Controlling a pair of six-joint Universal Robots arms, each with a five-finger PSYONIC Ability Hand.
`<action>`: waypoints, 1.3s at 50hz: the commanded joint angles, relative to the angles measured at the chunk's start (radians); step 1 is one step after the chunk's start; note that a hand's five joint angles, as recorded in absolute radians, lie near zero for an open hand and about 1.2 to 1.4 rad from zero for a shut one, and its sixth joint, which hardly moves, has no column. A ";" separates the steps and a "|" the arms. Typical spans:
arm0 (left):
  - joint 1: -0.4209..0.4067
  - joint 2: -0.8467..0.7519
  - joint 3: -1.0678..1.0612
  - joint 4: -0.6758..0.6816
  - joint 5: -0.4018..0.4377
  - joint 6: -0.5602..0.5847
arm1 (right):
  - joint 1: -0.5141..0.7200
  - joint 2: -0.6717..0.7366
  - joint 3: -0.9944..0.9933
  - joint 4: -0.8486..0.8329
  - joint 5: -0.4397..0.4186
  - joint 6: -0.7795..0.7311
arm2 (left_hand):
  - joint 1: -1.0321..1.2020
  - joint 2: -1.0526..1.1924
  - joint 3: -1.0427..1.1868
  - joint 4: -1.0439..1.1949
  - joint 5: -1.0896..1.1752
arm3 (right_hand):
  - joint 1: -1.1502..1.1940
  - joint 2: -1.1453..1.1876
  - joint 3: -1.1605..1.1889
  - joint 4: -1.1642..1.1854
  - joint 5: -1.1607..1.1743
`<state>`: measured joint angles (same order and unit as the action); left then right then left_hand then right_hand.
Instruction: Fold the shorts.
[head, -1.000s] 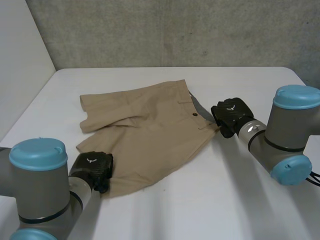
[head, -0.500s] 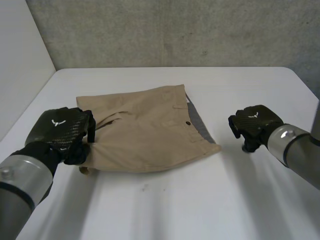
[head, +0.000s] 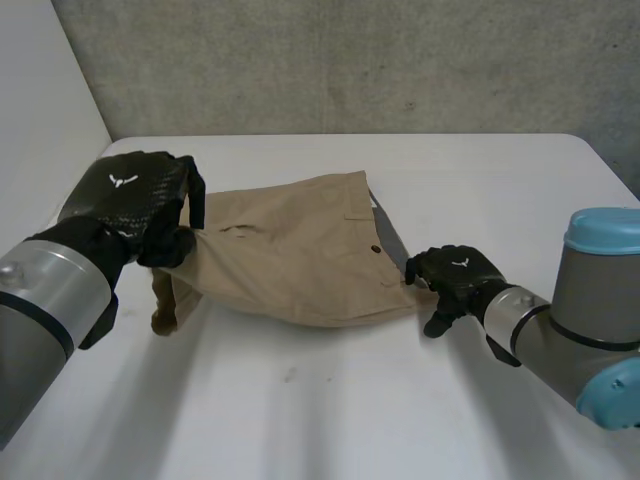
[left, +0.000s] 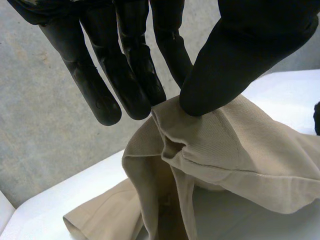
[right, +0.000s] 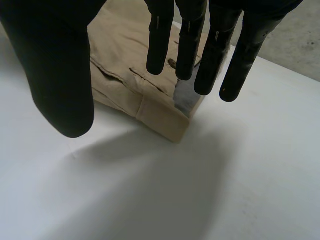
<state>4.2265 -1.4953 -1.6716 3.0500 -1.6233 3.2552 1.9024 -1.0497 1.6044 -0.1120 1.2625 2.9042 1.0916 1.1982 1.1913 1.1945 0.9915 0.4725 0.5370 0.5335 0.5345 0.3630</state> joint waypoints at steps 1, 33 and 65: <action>-0.003 -0.011 0.024 0.000 -0.001 -0.011 | 0.026 0.054 -0.050 -0.006 0.002 0.009 | 0.305 0.198 0.205 0.202 0.230 | 0.161 0.097 0.101 0.099 0.096; 0.009 0.072 -0.229 -0.143 0.045 -0.020 | -0.151 -0.389 0.032 0.367 0.001 -0.267 | 0.086 -0.021 -0.014 -0.017 0.012 | 0.924 0.859 0.863 0.862 0.859; -0.391 -0.286 -0.215 -0.045 0.002 -0.068 | -0.114 -0.253 0.055 0.132 0.123 -0.020 | -0.402 -0.509 -0.502 -0.505 -0.477 | 0.924 0.859 0.863 0.862 0.859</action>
<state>3.9028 -1.6873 -1.9394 2.9998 -1.5805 3.2132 1.7839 -1.3097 1.6543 0.0185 1.3889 2.8850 0.6506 0.6356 0.6377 0.6329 0.4554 0.9636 1.1768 1.1822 1.1899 0.9860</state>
